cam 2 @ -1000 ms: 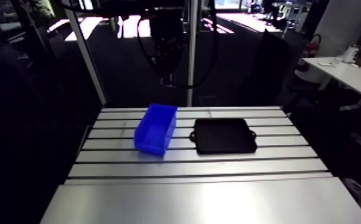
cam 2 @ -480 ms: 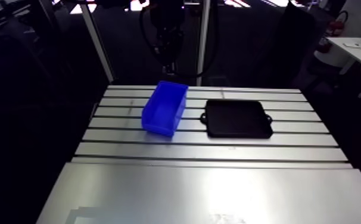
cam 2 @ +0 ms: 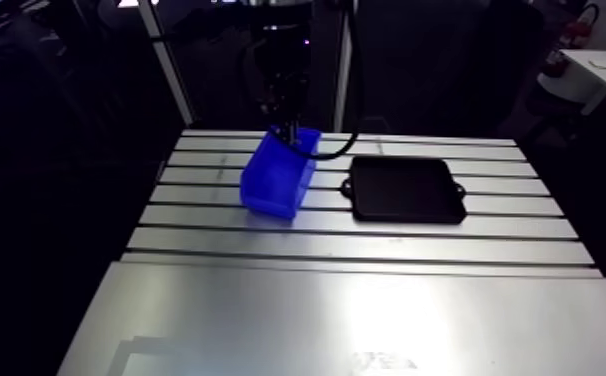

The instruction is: Pick up the M10 bolt from the tray and put it into the blue bin.

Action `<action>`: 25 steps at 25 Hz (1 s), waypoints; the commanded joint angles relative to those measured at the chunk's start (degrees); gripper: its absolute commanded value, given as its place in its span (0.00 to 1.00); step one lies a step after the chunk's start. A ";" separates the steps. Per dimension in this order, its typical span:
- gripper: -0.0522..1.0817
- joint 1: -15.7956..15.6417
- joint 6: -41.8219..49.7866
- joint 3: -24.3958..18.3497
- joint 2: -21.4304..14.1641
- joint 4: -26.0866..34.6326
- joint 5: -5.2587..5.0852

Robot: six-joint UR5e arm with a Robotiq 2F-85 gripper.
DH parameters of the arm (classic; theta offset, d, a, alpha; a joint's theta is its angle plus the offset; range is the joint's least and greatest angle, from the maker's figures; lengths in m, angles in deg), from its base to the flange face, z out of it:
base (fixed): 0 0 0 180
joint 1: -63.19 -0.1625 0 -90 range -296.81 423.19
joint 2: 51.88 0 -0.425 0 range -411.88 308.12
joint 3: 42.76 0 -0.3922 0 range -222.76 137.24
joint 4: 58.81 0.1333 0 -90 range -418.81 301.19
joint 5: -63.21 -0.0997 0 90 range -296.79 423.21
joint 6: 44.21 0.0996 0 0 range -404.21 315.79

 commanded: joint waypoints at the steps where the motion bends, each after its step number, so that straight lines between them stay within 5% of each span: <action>1: 0.93 -0.03 0.04 2.46 0.80 -3.40 0.09; 25: 0.92 -0.03 1.62 6.68 4.67 -10.08 0.09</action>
